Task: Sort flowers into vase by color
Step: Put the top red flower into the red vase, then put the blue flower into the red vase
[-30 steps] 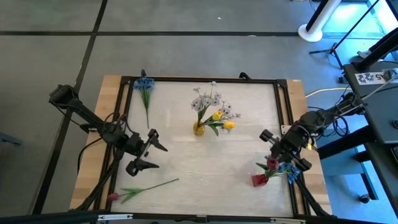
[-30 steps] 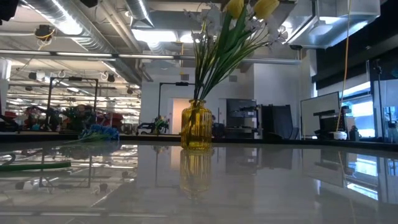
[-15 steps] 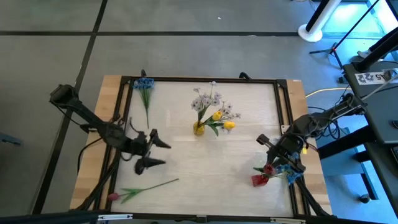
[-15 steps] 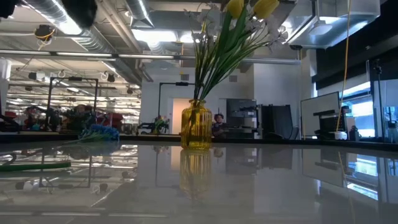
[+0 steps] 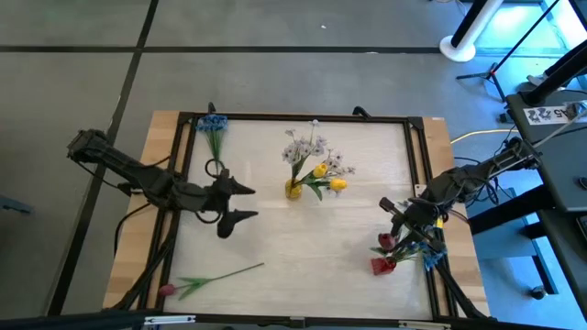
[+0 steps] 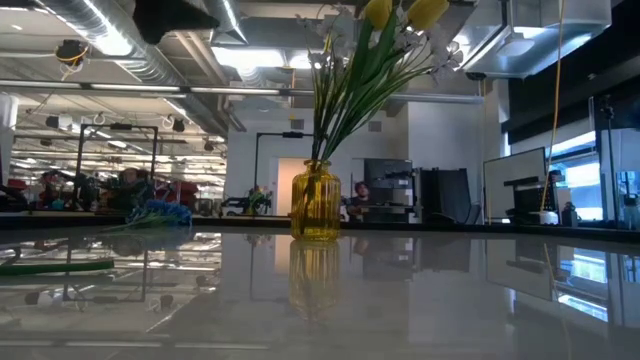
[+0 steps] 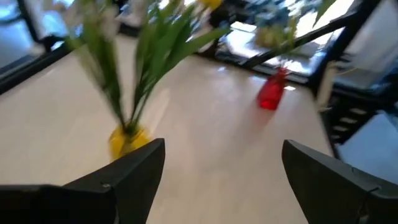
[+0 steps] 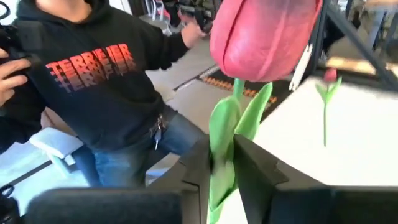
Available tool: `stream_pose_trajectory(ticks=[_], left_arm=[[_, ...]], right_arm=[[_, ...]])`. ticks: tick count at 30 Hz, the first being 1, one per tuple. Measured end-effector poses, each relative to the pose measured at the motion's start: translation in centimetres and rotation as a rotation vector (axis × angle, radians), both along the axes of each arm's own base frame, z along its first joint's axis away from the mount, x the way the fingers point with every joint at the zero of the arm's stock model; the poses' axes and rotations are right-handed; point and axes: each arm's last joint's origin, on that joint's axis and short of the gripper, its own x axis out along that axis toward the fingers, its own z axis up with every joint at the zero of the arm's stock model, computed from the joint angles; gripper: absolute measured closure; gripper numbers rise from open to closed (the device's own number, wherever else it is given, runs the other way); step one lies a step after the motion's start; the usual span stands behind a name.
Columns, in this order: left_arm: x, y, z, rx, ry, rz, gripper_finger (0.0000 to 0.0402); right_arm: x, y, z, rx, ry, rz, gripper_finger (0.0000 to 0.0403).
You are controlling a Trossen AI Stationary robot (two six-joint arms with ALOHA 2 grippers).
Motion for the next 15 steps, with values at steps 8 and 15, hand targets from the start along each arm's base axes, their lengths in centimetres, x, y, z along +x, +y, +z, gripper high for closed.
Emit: stream_pose_trajectory(ticks=[8,15], left_arm=[[-0.5,0.8,-1.7,-0.049,0.089,0.167,0.0084],[-0.5,1.0,-1.7,-0.046,0.085,0.191,0.0084]], right_arm=[[-1.1,-0.5,0.4,-0.028,0.143,-0.015,0.031],[-2.0,-1.2,1.9,-0.084,0.227,-0.075,0.0293]])
